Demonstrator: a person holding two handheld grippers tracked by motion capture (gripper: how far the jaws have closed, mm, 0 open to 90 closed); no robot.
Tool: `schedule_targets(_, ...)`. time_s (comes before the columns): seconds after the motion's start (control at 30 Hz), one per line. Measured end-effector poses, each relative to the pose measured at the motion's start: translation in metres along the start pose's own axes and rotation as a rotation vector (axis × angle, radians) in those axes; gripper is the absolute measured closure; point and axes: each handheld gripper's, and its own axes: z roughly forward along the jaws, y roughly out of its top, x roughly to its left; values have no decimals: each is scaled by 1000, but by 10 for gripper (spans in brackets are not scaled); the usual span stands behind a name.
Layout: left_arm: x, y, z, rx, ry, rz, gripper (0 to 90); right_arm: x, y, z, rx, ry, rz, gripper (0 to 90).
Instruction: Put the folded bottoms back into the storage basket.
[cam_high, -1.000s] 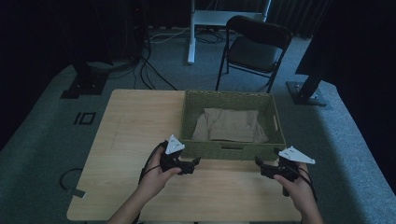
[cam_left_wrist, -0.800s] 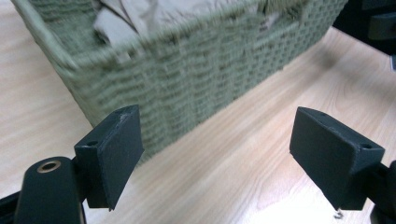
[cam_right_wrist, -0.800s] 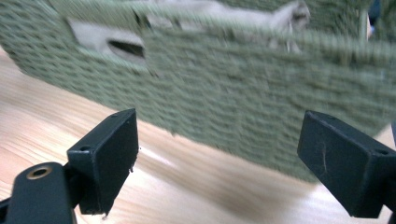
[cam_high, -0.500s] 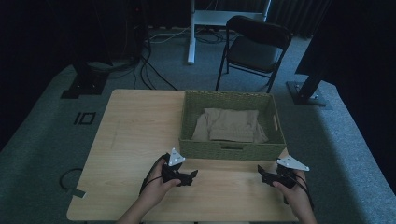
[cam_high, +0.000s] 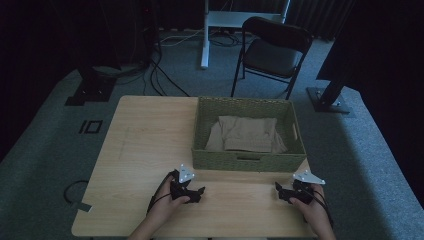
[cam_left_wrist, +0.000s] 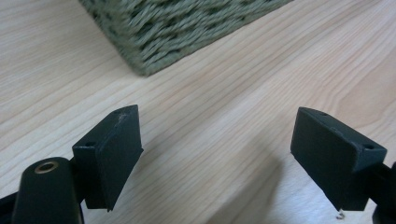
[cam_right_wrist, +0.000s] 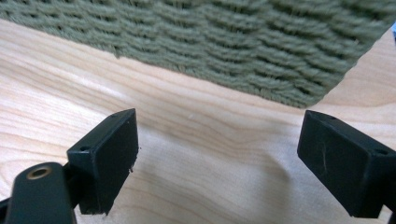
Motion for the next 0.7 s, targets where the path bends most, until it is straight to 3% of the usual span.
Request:
schedule_targets(0.23,6,-4,1,8,35,10,171,-2,-3,3,35,-25,10,126)
schedule_targets(0.43,6,-4,2,12,39,7,152,-1,-3,4,47,4,39,129)
schedule_targets(0.63,1,-4,2,17,95,-44,138,-1,-3,4,47,10,35,126)
schedule_targets(0.7,1,-4,2,15,95,-48,136,-1,-3,4,47,11,35,124)
